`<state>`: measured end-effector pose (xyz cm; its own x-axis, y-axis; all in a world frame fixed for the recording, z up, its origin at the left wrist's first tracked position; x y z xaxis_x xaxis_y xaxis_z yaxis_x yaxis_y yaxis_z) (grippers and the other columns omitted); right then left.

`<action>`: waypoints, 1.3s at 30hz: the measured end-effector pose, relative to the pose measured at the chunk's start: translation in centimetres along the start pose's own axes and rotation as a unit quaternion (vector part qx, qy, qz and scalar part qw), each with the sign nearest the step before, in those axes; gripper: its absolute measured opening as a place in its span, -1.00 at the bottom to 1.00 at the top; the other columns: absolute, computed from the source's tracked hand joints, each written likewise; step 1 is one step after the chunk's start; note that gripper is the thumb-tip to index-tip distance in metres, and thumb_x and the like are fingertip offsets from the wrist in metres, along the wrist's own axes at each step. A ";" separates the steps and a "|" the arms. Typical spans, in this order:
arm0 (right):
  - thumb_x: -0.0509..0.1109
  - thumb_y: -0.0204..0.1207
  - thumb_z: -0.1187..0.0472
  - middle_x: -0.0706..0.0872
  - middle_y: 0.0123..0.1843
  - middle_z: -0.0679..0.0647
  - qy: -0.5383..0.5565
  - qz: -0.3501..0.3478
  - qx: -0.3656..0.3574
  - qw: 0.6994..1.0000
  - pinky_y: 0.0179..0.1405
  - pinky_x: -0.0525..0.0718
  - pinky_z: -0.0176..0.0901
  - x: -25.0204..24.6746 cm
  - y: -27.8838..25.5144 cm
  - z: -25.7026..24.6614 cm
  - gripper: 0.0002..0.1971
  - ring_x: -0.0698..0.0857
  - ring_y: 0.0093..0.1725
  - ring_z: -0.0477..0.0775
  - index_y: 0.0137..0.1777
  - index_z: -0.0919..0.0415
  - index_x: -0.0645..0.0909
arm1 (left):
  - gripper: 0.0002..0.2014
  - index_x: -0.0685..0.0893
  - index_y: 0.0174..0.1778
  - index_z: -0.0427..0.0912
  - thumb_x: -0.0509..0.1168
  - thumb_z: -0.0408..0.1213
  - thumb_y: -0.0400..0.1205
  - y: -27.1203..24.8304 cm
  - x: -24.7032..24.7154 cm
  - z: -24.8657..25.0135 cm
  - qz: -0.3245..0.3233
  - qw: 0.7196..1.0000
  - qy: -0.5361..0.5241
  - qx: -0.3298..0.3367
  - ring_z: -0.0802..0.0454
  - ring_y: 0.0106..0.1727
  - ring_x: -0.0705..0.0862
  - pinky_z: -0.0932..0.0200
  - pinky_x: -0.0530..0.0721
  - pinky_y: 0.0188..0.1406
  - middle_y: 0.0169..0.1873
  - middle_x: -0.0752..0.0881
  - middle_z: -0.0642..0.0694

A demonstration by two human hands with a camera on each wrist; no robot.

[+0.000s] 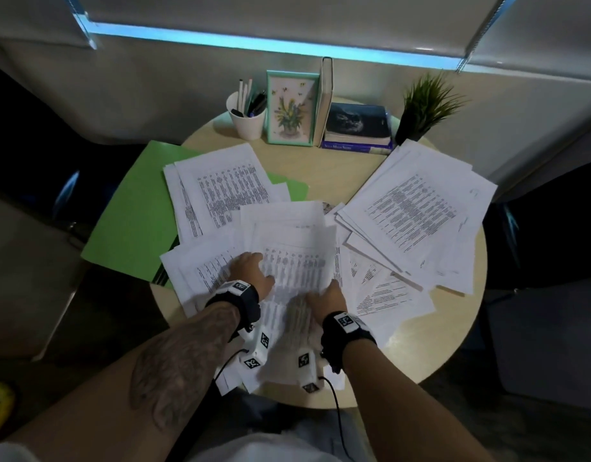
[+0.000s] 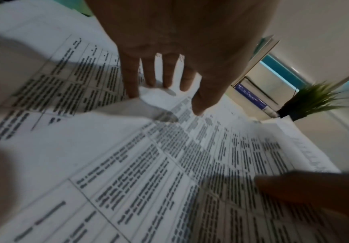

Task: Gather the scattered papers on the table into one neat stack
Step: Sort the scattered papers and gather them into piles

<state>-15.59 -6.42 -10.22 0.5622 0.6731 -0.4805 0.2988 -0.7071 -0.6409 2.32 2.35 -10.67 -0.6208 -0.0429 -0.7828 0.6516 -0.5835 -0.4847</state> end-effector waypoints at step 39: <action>0.26 0.58 0.33 0.65 -0.01 0.18 -0.007 -0.035 0.006 0.999 -0.17 0.51 -0.18 -1.6 0.5 -0.4 -0.82 0.60 -0.09 0.15 0.14 0.32 0.55 | -0.30 0.21 0.65 -0.25 0.34 -0.29 0.60 -0.4 -1.8 -1.6 0.056 0.970 -0.202 -0.119 -0.27 0.47 0.47 -0.05 0.47 0.44 0.53 0.41 -0.28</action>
<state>-16.01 -7.95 -9.53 0.5293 0.7238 -0.4426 0.3276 -0.6556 -0.6804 3.91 3.99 -9.68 -0.6285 -0.4384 -0.6425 0.7778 -0.3545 -0.5189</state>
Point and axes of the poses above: each hand's wrist, its own y-axis towards the middle knuckle, its own x-axis out of the palm, z = x × y, the point moved 4 cm from there along y, towards the middle knuckle
